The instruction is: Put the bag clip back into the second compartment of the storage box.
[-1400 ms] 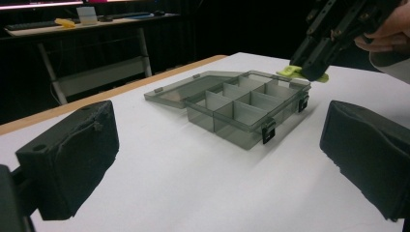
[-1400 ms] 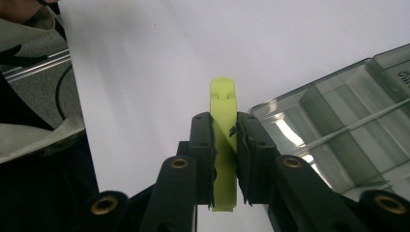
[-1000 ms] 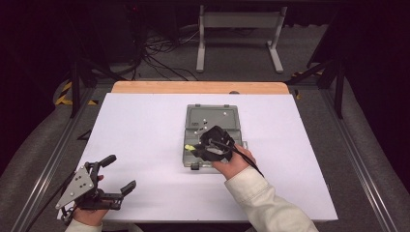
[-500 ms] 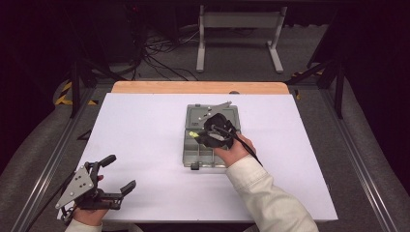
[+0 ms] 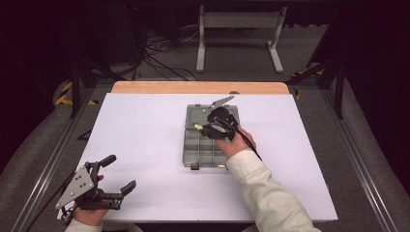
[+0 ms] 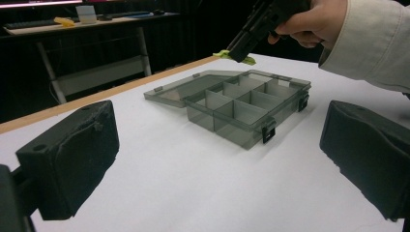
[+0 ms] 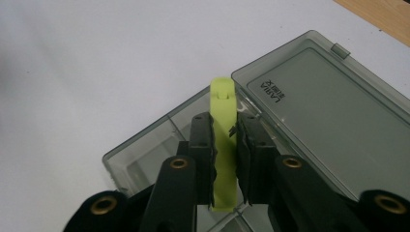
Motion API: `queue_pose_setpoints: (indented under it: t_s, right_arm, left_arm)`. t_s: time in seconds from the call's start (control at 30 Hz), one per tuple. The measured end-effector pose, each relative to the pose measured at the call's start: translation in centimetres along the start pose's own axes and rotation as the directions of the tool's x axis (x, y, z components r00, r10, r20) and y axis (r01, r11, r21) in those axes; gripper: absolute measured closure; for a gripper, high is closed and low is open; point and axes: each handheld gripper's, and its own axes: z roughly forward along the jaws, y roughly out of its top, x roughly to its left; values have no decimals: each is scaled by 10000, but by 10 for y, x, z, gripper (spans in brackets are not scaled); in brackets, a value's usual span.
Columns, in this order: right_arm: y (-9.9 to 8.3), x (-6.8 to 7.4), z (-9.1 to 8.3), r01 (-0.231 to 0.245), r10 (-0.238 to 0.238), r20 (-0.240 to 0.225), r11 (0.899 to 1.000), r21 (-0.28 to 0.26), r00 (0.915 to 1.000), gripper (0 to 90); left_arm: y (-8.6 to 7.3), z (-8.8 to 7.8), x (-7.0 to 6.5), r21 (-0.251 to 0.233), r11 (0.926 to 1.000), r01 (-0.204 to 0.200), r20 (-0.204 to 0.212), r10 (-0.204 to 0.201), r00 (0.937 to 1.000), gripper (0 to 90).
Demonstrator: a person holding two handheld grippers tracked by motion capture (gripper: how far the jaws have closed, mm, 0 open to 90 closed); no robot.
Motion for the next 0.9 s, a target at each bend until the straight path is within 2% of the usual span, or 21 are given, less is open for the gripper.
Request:
queue_pose_setpoints:
  t_s: [0.2,0.33,0.6,0.9]
  right_arm:
    - [-1,-7,9,-292,287,335,9995,152,9990,780]
    - [-3,-13,12,-564,559,341,9983,153,9979,779]
    - [-8,-13,22,-611,602,252,9975,343,9979,779]
    - [-13,-19,34,-1006,1003,78,9932,589,9949,779]
  left_arm:
    - [0,0,0,-1,10000,30,1,-30,10000,9]
    - [0,0,0,15,10000,23,11,-23,10000,8]
    - [0,0,0,-22,10000,45,8,-45,10000,9]
    - [0,0,0,5,10000,30,19,-30,10000,9]
